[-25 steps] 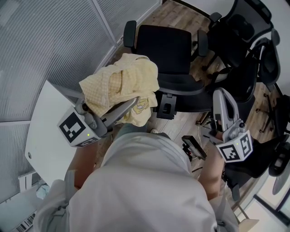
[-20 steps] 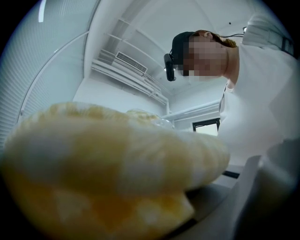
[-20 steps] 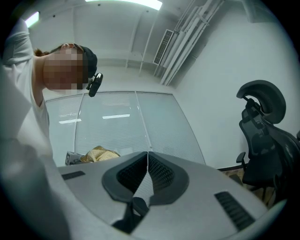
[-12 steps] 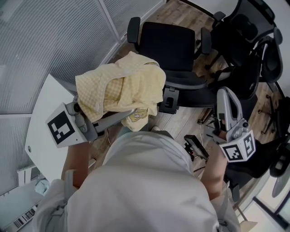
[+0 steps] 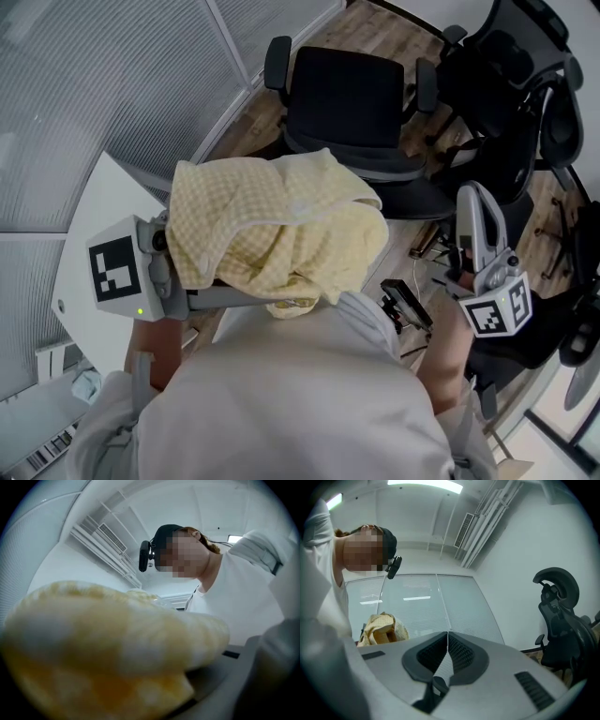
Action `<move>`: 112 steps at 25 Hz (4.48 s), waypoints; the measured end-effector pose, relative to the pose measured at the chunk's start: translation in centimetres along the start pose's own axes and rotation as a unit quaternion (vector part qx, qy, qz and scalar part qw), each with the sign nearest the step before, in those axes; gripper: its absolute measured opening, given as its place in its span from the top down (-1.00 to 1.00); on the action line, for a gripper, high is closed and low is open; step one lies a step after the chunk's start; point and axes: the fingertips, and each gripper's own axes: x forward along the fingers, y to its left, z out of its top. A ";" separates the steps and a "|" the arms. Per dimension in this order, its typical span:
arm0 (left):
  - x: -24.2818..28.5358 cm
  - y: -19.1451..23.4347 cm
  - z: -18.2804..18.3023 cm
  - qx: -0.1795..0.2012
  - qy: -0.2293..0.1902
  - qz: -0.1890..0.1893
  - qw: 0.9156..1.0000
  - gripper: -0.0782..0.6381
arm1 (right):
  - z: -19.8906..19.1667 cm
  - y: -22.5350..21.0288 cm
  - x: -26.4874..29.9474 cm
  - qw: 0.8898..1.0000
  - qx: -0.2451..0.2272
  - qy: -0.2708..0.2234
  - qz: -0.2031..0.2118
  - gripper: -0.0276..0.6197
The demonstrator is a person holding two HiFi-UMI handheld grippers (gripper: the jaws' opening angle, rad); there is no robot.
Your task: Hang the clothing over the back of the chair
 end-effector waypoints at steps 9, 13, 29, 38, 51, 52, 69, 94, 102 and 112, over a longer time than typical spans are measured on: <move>3.8 -1.6 -2.0 -0.031 0.005 -0.108 0.994 0.44 | 0.5 -1.4 -1.5 1.000 -0.003 -0.007 -0.020 0.85; 4.8 0.2 -4.4 -0.083 0.004 -0.098 0.992 0.44 | 0.7 -1.9 -2.1 1.000 -0.003 -0.009 -0.029 0.85; 5.4 10.8 -8.4 -0.137 -0.003 0.030 0.990 0.44 | 0.6 -3.2 -2.0 0.999 0.000 -0.007 -0.041 0.85; 6.6 13.9 -10.6 -0.101 0.054 0.076 0.991 0.44 | 0.0 -3.2 -1.7 0.999 0.005 -0.004 -0.044 0.85; 7.1 17.3 -13.4 -0.115 0.086 0.109 0.984 0.43 | 0.0 -2.9 -1.1 0.999 0.007 -0.004 -0.040 0.85; 7.1 17.4 -13.5 -0.117 0.088 0.109 0.983 0.43 | -0.1 -2.9 -1.0 0.999 0.008 -0.004 -0.039 0.85; 7.9 19.2 -15.1 -0.167 0.153 0.154 0.962 0.41 | -0.2 -2.2 -1.2 0.999 0.006 0.002 -0.035 0.85; 8.2 20.2 -17.1 -0.165 0.218 0.181 0.945 0.35 | -5.8 0.0 4.2 0.989 -0.021 0.133 0.064 0.79; 8.3 20.0 -17.1 -0.149 0.224 0.190 0.944 0.35 | -8.2 2.6 10.2 0.960 -0.049 0.208 0.180 0.39; 8.1 20.0 -17.0 -0.149 0.217 0.196 0.945 0.34 | -9.4 3.8 11.8 0.932 -0.137 0.253 0.222 0.30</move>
